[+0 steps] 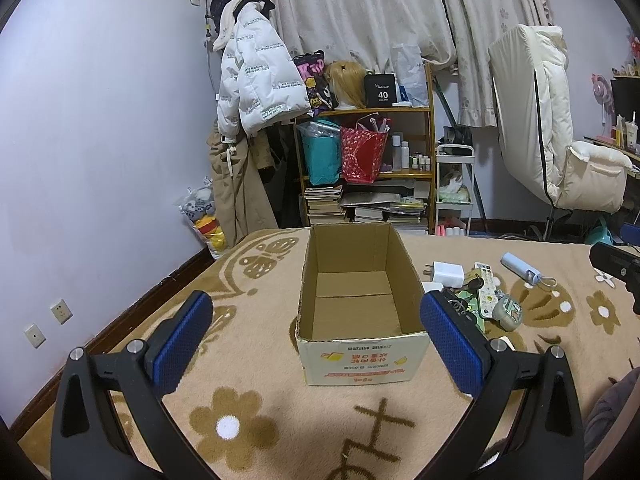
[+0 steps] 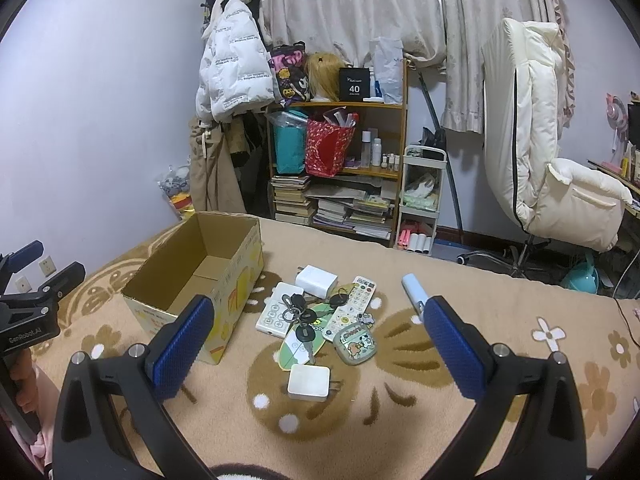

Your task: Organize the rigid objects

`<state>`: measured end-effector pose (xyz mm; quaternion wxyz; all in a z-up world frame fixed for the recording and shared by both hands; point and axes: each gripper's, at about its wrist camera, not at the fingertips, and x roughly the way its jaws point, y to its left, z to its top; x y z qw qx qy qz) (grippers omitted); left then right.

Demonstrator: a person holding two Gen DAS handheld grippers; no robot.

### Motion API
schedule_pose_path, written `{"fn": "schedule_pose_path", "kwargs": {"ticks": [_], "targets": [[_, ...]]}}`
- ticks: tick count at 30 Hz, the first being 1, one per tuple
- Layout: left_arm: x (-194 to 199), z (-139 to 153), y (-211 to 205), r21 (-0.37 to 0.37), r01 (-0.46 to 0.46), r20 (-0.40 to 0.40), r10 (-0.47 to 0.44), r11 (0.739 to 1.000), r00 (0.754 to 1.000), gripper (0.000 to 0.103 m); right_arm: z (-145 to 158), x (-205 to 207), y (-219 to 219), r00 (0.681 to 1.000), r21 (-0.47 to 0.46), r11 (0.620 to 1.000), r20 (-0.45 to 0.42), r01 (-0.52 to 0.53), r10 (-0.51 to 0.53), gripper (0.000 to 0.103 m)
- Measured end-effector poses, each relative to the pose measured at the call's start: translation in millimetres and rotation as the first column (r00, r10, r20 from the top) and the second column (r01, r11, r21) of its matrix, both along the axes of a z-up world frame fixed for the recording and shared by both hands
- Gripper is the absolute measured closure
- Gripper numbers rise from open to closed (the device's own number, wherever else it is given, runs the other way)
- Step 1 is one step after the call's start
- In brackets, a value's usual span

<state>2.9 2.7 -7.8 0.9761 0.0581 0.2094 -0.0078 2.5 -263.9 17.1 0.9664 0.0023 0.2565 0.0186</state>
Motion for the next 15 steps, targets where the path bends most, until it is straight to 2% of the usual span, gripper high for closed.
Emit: {"fn": "schedule_pose_path", "kwargs": {"ticks": [15], "targets": [[-2.5, -0.2, 0.2, 0.001, -0.005, 0.005, 0.005, 1.0, 1.0, 0.0, -0.4, 0.3, 0.2, 1.0, -0.001, 1.0, 0.001, 0.001, -0.001, 0.0]]}}
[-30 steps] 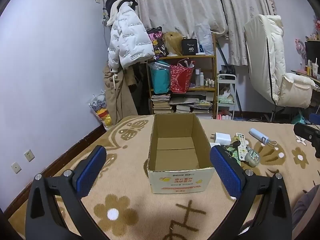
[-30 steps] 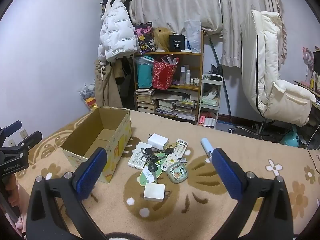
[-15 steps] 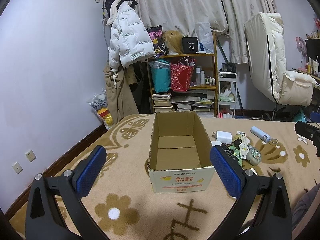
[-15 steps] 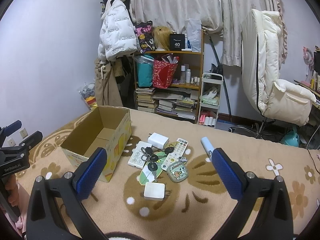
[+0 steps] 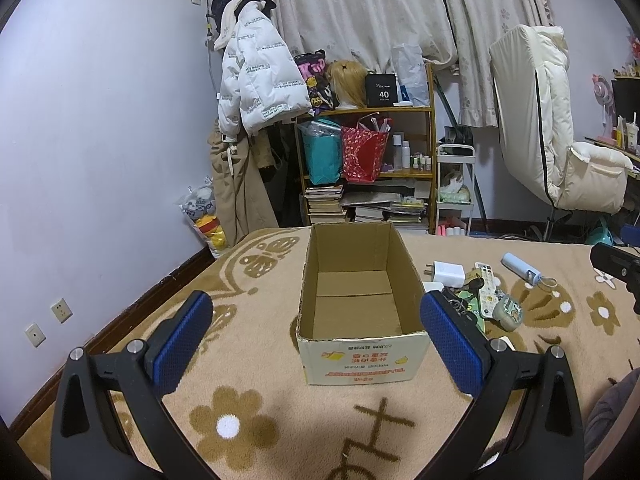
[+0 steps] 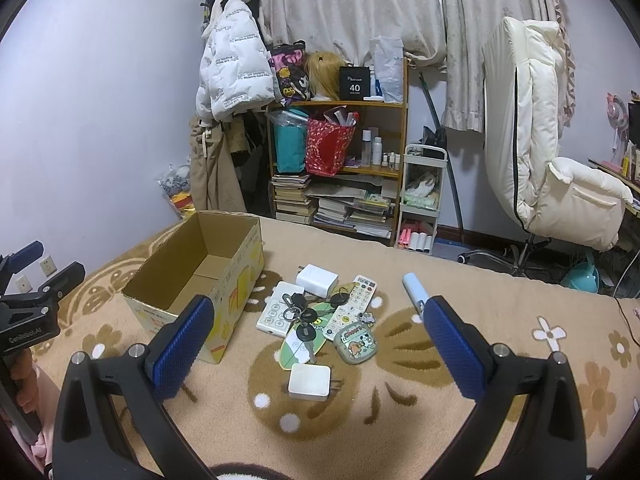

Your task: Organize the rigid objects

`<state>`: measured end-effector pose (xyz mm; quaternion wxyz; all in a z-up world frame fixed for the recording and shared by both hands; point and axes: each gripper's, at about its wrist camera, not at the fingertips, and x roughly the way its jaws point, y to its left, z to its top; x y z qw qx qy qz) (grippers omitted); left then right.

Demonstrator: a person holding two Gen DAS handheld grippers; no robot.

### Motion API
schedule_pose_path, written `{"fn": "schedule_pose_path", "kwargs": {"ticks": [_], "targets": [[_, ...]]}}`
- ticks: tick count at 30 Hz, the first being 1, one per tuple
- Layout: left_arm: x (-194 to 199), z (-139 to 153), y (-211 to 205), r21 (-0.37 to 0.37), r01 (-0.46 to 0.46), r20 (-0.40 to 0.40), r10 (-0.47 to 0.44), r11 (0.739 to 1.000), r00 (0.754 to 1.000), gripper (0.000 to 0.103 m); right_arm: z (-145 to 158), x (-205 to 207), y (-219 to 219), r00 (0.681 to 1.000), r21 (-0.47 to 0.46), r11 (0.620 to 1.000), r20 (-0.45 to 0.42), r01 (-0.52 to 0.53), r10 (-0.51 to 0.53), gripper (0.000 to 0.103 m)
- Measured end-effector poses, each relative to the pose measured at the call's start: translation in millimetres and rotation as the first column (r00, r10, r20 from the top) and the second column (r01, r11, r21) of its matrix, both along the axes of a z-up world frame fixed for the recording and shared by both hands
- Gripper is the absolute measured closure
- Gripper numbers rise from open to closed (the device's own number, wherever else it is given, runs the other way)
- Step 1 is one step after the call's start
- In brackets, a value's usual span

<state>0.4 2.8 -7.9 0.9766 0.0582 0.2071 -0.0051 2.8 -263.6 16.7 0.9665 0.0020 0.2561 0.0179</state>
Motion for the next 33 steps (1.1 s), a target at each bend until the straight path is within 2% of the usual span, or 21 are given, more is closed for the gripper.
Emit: {"fn": "schedule_pose_path", "kwargs": {"ticks": [33], "targets": [[-0.8, -4.7, -3.4, 0.004, -0.003, -0.009, 0.003, 1.0, 1.0, 0.0, -0.9, 0.5, -0.1, 1.0, 0.004, 1.0, -0.007, -0.002, 0.002, 0.0]]}}
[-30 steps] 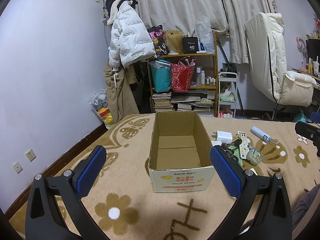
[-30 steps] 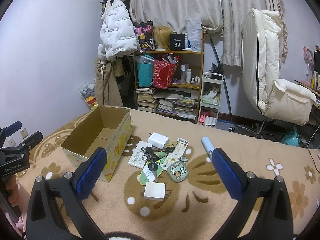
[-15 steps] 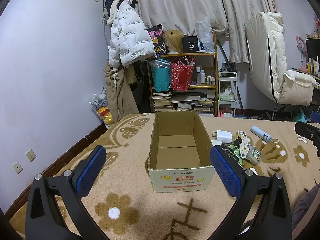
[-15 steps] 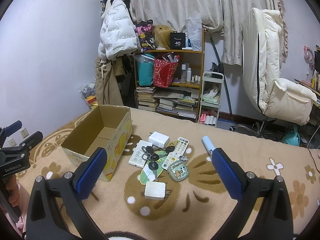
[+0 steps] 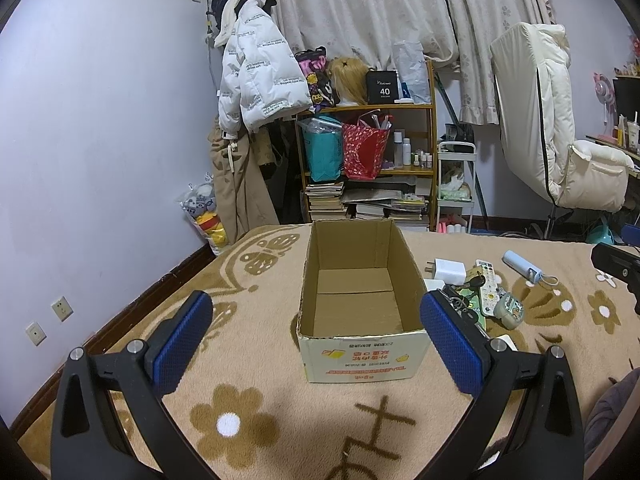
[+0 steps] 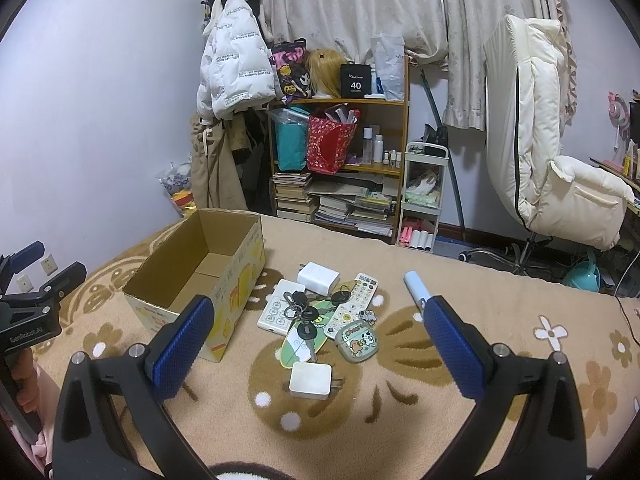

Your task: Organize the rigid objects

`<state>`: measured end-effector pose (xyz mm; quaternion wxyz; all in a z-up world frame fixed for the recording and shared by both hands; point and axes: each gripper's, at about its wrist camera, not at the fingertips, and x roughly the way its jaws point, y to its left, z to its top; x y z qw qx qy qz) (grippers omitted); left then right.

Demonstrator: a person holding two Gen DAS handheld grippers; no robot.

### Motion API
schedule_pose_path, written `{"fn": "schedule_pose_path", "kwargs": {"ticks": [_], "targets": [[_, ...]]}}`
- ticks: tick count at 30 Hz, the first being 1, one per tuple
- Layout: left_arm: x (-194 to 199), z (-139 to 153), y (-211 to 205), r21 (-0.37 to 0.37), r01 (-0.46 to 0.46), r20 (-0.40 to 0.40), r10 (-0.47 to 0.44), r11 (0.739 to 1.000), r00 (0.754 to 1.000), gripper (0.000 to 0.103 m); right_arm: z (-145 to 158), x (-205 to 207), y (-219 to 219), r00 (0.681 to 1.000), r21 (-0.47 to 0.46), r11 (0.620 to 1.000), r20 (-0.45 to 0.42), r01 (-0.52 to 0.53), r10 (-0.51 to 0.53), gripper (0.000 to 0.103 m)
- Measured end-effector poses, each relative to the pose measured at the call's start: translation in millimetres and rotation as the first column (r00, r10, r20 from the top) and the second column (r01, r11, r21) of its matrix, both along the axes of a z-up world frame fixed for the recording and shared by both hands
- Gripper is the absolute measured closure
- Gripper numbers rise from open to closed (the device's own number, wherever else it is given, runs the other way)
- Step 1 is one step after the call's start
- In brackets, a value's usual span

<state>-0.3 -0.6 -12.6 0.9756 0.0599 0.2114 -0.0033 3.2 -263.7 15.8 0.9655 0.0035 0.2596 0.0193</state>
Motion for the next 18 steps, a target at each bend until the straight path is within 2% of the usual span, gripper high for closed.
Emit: {"fn": "schedule_pose_path", "kwargs": {"ticks": [18], "targets": [[-1.4, -0.4, 2.0, -0.004, -0.001, -0.006, 0.0, 1.0, 1.0, 0.0, -1.6, 1.1, -0.3, 1.0, -0.001, 1.0, -0.002, 0.0, 0.0, 0.0]]}}
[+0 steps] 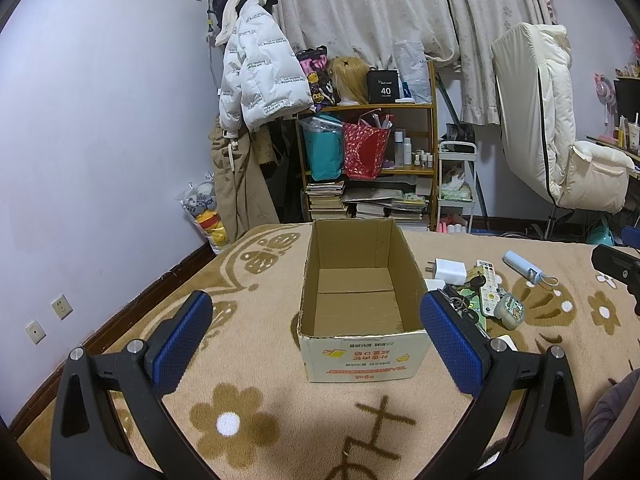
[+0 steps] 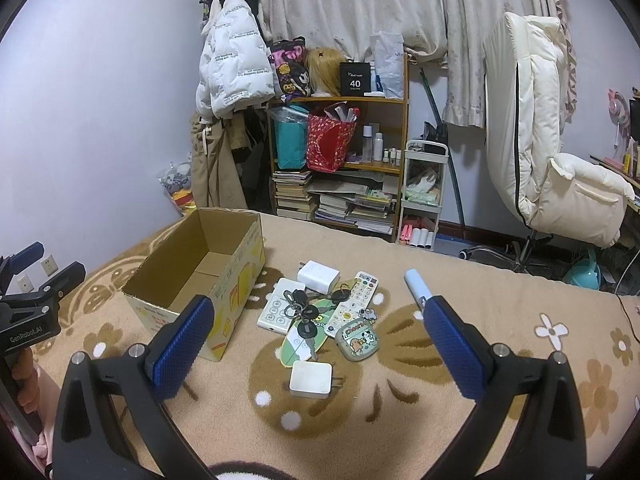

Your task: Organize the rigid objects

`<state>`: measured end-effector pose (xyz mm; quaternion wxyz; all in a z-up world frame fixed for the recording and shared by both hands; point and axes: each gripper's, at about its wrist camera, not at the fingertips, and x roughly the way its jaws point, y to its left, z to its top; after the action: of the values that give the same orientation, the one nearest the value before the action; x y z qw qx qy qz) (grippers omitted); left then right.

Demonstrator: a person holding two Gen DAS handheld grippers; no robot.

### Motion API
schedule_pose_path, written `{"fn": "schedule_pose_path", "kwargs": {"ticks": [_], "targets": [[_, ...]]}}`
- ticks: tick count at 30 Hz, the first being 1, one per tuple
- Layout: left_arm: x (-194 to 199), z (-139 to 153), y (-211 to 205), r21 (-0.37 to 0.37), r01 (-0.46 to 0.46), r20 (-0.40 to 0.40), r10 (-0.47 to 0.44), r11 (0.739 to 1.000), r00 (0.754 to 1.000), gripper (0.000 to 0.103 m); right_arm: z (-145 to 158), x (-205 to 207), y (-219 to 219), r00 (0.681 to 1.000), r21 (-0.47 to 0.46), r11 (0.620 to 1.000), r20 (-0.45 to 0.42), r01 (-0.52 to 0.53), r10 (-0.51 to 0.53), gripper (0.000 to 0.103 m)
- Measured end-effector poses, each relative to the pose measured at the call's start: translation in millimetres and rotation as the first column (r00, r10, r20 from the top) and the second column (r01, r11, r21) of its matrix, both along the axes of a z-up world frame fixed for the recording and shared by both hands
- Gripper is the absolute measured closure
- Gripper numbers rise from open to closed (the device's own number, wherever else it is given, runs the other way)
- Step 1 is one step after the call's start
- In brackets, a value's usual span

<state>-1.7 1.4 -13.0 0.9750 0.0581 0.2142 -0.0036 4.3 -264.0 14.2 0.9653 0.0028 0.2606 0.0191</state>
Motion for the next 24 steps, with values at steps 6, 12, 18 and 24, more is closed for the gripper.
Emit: {"fn": "schedule_pose_path", "kwargs": {"ticks": [6, 12, 18, 24], "targets": [[0.9, 0.7, -0.3, 0.0, -0.001, 0.0, 0.001, 1.0, 1.0, 0.0, -0.1, 0.2, -0.2, 1.0, 0.002, 1.0, -0.002, 0.001, -0.001, 0.0], [0.8, 1.0, -0.5, 0.0, -0.001, -0.001, 0.001, 1.0, 1.0, 0.0, -0.4, 0.3, 0.1, 1.0, 0.001, 1.0, -0.001, 0.0, 0.0, 0.0], [0.2, -2.1, 1.6, 0.008, -0.031, -0.015, 0.031, 1.0, 0.999, 0.0, -4.6, -1.2, 1.5, 1.0, -0.009, 1.0, 0.01, -0.023, 0.023, 0.0], [16.0, -2.5, 10.4, -0.011, -0.09, -0.089, 0.089, 0.996, 0.992, 0.0, 3.4, 0.7, 10.0, 0.999, -0.001, 0.999, -0.003, -0.032, 0.032, 0.0]]}}
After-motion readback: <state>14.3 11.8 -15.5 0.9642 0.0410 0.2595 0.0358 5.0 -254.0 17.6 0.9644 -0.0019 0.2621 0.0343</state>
